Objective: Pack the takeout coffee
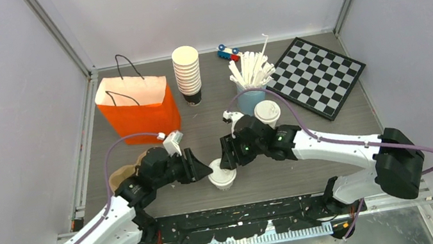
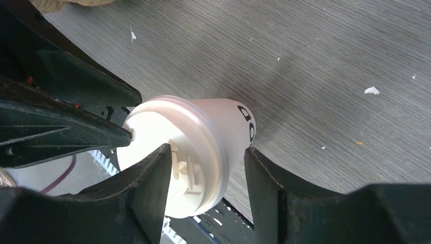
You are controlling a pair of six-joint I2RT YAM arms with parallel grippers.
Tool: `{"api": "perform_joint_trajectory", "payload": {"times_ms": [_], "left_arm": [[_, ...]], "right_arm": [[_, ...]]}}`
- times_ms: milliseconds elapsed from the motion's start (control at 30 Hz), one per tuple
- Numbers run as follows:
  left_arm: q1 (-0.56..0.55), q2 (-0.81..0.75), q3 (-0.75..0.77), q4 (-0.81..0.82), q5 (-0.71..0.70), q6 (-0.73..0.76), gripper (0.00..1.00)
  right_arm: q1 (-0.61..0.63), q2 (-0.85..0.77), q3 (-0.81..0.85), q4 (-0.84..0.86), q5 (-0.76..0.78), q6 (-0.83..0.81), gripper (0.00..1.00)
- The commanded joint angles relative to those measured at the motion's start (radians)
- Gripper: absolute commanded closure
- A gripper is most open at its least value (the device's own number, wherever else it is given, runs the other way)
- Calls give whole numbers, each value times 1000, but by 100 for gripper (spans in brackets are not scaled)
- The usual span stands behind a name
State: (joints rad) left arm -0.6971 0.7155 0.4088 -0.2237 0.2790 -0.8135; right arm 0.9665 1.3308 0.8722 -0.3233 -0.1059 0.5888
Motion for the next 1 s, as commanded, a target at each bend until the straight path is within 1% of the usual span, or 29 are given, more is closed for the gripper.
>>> {"api": "perform_joint_trajectory", "payload": {"times_ms": [0,200,467,600,733,833,967], "left_arm": [[8,17,-58,48,42,-32,61],[8,86,-80,-23,-9,-32,65],[8,159,-57,-104,-72,-3,69],[8,141,-45,-74,-45,18,70],[8,104,-41,67,78,55,70],[7,92,-27,67,83,87,70],[8,106,-13,67,108,124,70]], "right_arm": [[-1,-21,-106,-43,70,12,42],[-1,-42,-169,-6,72,35,42],[0,-21,-177,21,67,43,43],[-1,-22,-175,26,69,55,43],[-1,-59,-133,18,49,81,43],[-2,-101,-83,-1,49,88,38],[-18,-134,-40,-21,39,82,36]]}}
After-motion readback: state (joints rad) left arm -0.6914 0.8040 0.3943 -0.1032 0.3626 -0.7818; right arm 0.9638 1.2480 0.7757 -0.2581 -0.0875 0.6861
